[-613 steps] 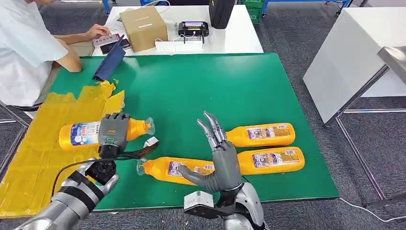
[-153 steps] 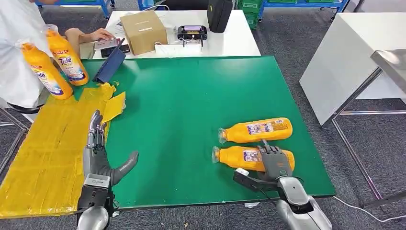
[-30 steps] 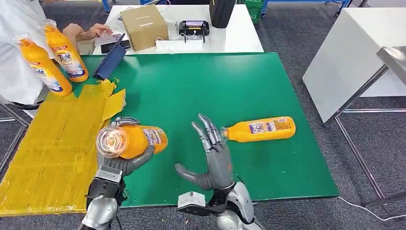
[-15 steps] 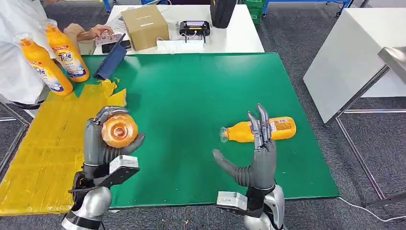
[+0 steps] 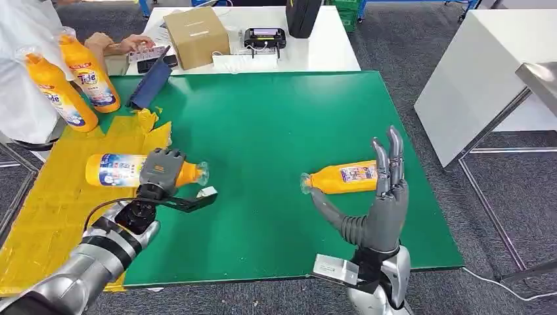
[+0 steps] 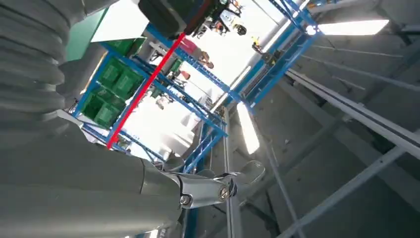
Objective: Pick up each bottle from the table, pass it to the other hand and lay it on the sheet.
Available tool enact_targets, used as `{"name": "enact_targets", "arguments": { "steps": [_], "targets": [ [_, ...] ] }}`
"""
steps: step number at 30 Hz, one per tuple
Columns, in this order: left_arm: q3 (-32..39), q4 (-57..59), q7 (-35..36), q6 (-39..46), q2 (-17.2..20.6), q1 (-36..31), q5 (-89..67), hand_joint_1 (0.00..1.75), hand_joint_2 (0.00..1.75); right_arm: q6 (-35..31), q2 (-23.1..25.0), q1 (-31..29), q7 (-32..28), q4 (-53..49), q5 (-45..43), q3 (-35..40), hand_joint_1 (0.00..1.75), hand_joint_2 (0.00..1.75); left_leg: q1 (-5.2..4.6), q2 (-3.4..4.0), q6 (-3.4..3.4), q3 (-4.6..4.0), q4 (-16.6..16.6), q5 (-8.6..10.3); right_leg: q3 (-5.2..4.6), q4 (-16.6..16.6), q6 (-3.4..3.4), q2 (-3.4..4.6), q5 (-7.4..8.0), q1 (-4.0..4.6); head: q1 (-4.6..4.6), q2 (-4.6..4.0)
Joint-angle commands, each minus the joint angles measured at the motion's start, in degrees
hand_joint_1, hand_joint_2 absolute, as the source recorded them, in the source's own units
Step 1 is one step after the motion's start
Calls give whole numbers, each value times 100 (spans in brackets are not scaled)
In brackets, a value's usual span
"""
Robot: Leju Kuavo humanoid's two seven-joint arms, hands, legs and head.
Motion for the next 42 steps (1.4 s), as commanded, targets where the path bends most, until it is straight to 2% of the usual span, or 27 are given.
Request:
{"name": "enact_targets", "arguments": {
  "steps": [1, 3, 4, 5, 8, 14, 15, 16, 18, 21, 22, 23, 24, 27, 30, 34, 35, 37, 40, 42],
  "targets": [
    [1504, 1737, -419, 282, -438, -189, 485, 175, 175, 142, -293, -184, 122, 294, 11, 69, 0, 175, 7, -23, -7, 22, 1, -12, 26, 0, -9, 10, -17, 2, 0, 0],
    [1814, 1785, -357, 469, -477, -40, 538, 175, 175, 166, -275, -240, 158, 405, 39, 102, 0, 175, 7, -16, -4, 7, -1, -8, 14, -1, -7, 12, -12, 4, 0, 0],
    [1884, 1831, -189, 622, -485, 11, 430, 162, 175, 173, -266, -269, 182, 444, 51, 117, 0, 175, 7, -9, -6, 18, -1, -15, 23, 0, -9, 31, -15, 3, 0, 0],
    [1939, 1859, -125, 711, -489, 41, 387, 0, 175, 188, -265, -289, 204, 471, 63, 128, 0, 175, 3, -2, -4, 11, -6, -11, 14, -1, -7, 29, -10, 1, -2, 0],
    [2421, 1925, -119, 1106, -493, 173, 471, 0, 175, 286, -270, -376, 390, 616, 188, 129, 0, 175, 5, -4, -6, 13, -5, -14, 17, 0, -9, 33, -12, 2, 0, 0],
    [3277, 1147, -1419, 1458, -784, 655, 1589, 0, 175, 1145, -508, -546, 1227, 1066, 855, -108, 0, 175, 4, -10, -6, 15, -9, -11, 20, -3, -8, 25, -12, 2, -2, 0],
    [3274, 1126, -1421, 1446, -800, 669, 1593, 0, 175, 1140, -525, -546, 1222, 1071, 850, -132, 0, 175, 4, -11, -4, 8, -8, -8, 13, -4, -7, 20, -9, 2, -2, 0],
    [3373, 630, -1666, 1573, -889, 906, 1855, 0, 175, 1362, -587, -577, 1445, 1190, 1160, -167, 0, 175, 2, -15, -3, 4, -9, -5, 10, -3, -5, 12, -9, 1, 0, 0],
    [3351, 116, -1799, 1509, -957, 1149, 2001, 0, 175, 1457, -632, -599, 1537, 1278, 1272, -221, 0, 175, 3, -21, -3, 6, -8, -8, 15, -4, -4, 13, -12, 0, 0, 0],
    [3339, -2, -1765, 1468, -960, 1201, 2004, 0, 175, 1454, -633, -597, 1534, 1289, 1275, -228, 0, 175, 2, -18, -3, 2, -4, -9, 10, 0, -5, 15, -12, -1, 0, 0],
    [3389, -227, -2025, 1545, -1003, 1284, 2271, 0, 175, 1634, -683, -614, 1667, 1304, 1423, -189, 0, 175, 3, -20, -4, 0, -3, -9, 10, 1, -6, 13, -12, 0, 2, 0],
    [3395, -808, -2576, 1567, -1108, 1555, 2849, 0, 175, 1782, -776, -649, 1921, 1370, 1744, -216, 0, 175, 2, -20, -4, -7, -2, -6, 3, 2, -6, 8, -9, 1, 0, 0],
    [3351, -1435, -2841, 1361, -1190, 1826, 3333, 0, 175, 1908, -849, -674, 2053, 1465, 1862, -264, 0, 175, 2, -21, -5, 2, -2, -11, 12, 2, -7, 15, -14, -1, 2, 0],
    [2989, -3384, -3220, 950, -1269, 2630, 4395, 0, 175, 2344, -1161, -929, 2384, 1995, 2196, -464, 0, 175, 3, -16, -5, -3, 2, -15, 6, 3, -6, 21, -13, 1, -4, 0],
    [2749, -4429, -3476, 660, -1179, 3025, 5199, 0, 175, 2611, -1422, -1380, 2500, 2830, 2581, -642, 0, 175, 3, -15, -1, -9, 6, -16, 1, 3, -2, 20, -12, 1, -2, 0],
    [2745, -4522, -3468, 654, -1139, 3069, 5257, 0, 175, 2602, -1439, -1580, 2395, 3177, 2600, -727, 0, 175, -1, -9, -3, -21, 3, -10, -12, 4, -3, 19, -6, 0, 0, 0],
    [2723, -4513, -3664, 544, -1119, 3056, 5543, 0, 175, 2754, -1509, -1676, 2451, 3304, 2674, -709, 0, 175, -3, -16, -5, -11, 5, -16, -2, 8, -6, 24, -13, -3, 0, 0],
    [2604, -4561, -3896, 172, -1080, 3051, 6046, 0, 175, 3120, -1660, -2094, 2394, 3955, 2458, -735, 0, 175, -4, -23, -4, -21, 1, -7, -11, 4, -5, 8, -6, -1, 0, 0],
    [2404, -4476, -3996, -15, -1054, 2971, 6269, 0, 175, 3161, -1764, -2808, 2166, 5142, 2439, -649, 0, 175, -6, -10, -5, -10, 4, -13, -5, 7, -6, 34, -6, -4, -4, 0],
    [2317, -4384, -4017, -60, -1077, 2909, 6356, 0, 175, 3135, -1769, -3135, 2105, 5688, 2590, -501, 0, 175, -9, -22, -2, -17, 0, -5, -9, 6, -1, 16, -3, -5, -2, 0]
  ]
}}
